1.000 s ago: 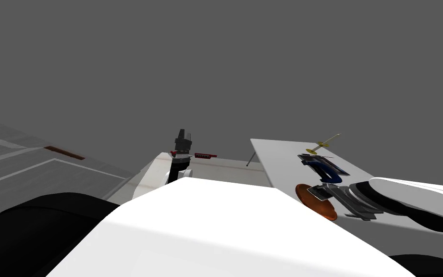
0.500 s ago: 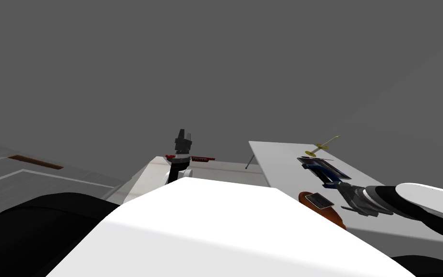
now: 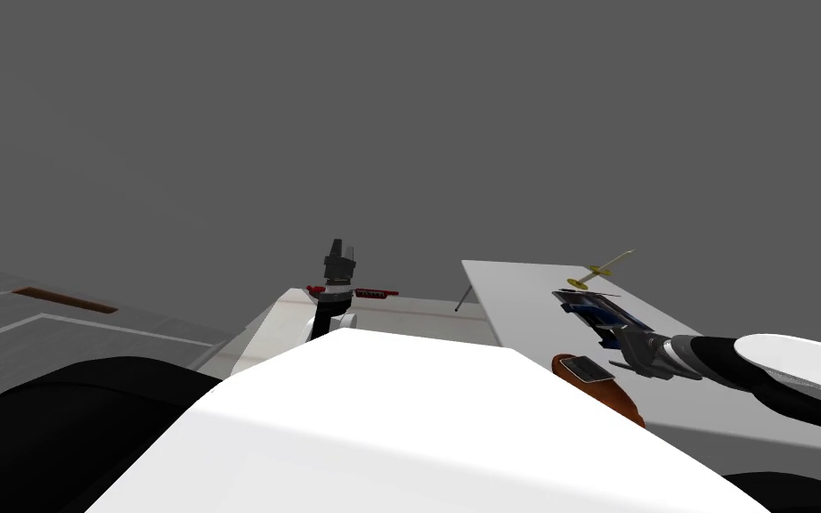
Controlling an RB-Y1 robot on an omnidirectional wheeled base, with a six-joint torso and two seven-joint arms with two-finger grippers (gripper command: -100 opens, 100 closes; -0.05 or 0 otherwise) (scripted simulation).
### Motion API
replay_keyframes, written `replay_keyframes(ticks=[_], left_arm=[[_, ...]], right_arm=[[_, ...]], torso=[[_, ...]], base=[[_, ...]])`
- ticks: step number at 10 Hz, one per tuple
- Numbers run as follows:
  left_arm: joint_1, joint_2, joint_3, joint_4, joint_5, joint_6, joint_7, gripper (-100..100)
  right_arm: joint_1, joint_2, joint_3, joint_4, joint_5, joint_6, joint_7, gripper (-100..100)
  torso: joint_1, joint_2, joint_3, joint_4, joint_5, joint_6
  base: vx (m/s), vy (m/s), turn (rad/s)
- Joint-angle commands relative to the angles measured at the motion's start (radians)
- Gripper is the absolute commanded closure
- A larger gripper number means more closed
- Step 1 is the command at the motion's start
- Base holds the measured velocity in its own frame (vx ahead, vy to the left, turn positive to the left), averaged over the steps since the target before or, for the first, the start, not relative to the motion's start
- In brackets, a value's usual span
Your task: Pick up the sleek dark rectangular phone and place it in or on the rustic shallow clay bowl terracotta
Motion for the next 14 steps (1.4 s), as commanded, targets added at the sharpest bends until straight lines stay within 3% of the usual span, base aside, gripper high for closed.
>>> replay_keyframes(ticks=[1,2,6,9,10,13,14], left_arm=[[0.0,0.0,0.0,0.0,0.0,0.0,0.0,0],[0.0,0.0,0.0,0.0,0.0,0.0,0.0,0],[0.0,0.0,0.0,0.0,0.0,0.0,0.0,0],[0.0,0.0,0.0,0.0,0.0,0.0,0.0,0],[0.0,0.0,0.0,0.0,0.0,0.0,0.0,0],[0.0,0.0,0.0,0.0,0.0,0.0,0.0,0],[0.0,0.0,0.0,0.0,0.0,0.0,0.0,0]], right_arm=[[-0.004,-0.003,0.004,0.0,-0.035,0.001,-0.004,-100],[-0.009,-0.03,-0.021,0.004,-0.03,-0.025,-0.013,-100],[-0.023,-0.087,-0.065,0.013,-0.046,-0.075,-0.035,-100],[-0.026,-0.101,-0.076,0.015,-0.049,-0.088,-0.041,-100],[-0.033,-0.13,-0.098,0.019,-0.057,-0.113,-0.051,-100],[-0.027,-0.123,-0.108,0.015,-0.046,-0.118,-0.059,-100],[-0.028,-0.125,-0.106,0.016,-0.049,-0.117,-0.057,0]], torso=[[0.0,0.0,0.0,0.0,0.0,0.0],[0.0,0.0,0.0,0.0,0.0,0.0],[0.0,0.002,0.001,0.0,0.0,0.0],[0.0,0.001,0.001,0.0,0.0,0.0],[0.0,0.001,0.0,0.0,0.0,0.0],[0.0,0.001,0.0,0.0,0.0,0.0],[0.0,0.0,0.0,0.0,0.0,0.0]], base=[[0.0,0.0,0.0],[-0.023,-0.004,-0.083],[-0.041,-0.007,-0.073],[-0.02,-0.003,-0.023],[-0.029,-0.006,-0.105],[-0.015,-0.003,-0.009],[0.0,0.0,0.0]])
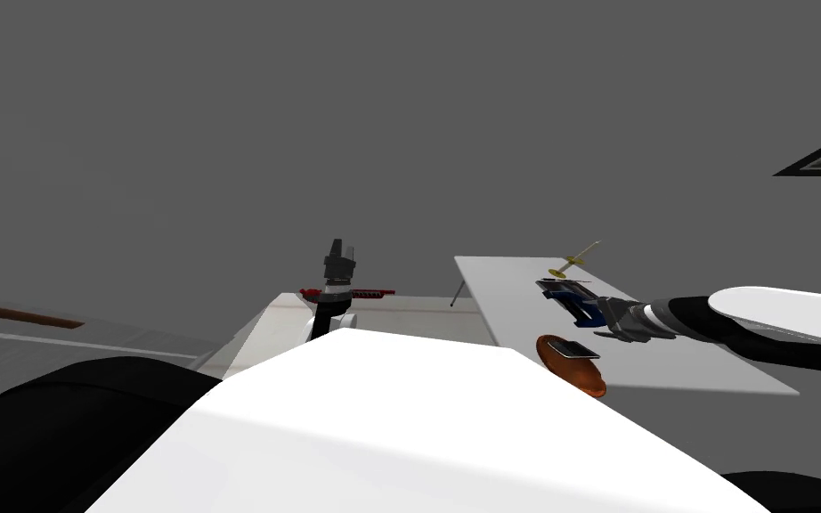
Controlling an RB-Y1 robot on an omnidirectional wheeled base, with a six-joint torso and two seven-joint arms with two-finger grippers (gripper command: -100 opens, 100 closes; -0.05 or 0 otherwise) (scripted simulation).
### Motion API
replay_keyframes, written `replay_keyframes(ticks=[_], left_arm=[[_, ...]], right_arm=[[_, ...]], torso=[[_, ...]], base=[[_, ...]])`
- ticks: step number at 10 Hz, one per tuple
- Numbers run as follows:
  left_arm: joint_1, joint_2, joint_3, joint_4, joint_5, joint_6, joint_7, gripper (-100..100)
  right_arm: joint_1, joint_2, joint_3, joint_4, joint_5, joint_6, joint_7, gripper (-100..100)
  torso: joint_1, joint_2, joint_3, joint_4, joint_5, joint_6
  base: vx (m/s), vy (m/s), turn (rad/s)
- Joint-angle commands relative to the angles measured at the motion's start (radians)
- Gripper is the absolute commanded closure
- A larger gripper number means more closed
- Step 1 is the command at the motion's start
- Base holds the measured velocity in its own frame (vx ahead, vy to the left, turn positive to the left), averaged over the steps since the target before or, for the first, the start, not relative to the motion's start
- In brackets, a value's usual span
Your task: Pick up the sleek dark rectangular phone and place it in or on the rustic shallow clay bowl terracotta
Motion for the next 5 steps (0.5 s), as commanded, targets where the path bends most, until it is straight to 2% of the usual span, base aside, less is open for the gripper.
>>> replay_keyframes(ticks=[1,5], left_arm=[[0.0,0.0,0.0,0.0,0.0,0.0,0.0,0],[0.0,0.0,0.0,0.0,0.0,0.0,0.0,0]], right_arm=[[0.0,0.0,0.0,0.0,0.0,0.0,0.0,0],[0.0,0.0,0.0,0.0,0.0,0.0,0.0,0]], torso=[[0.0,0.0,0.0,0.0,0.0,0.0],[0.0,0.0,0.0,0.0,0.0,0.0]], base=[[0.0,0.0,0.0],[0.0,0.0,0.0]])
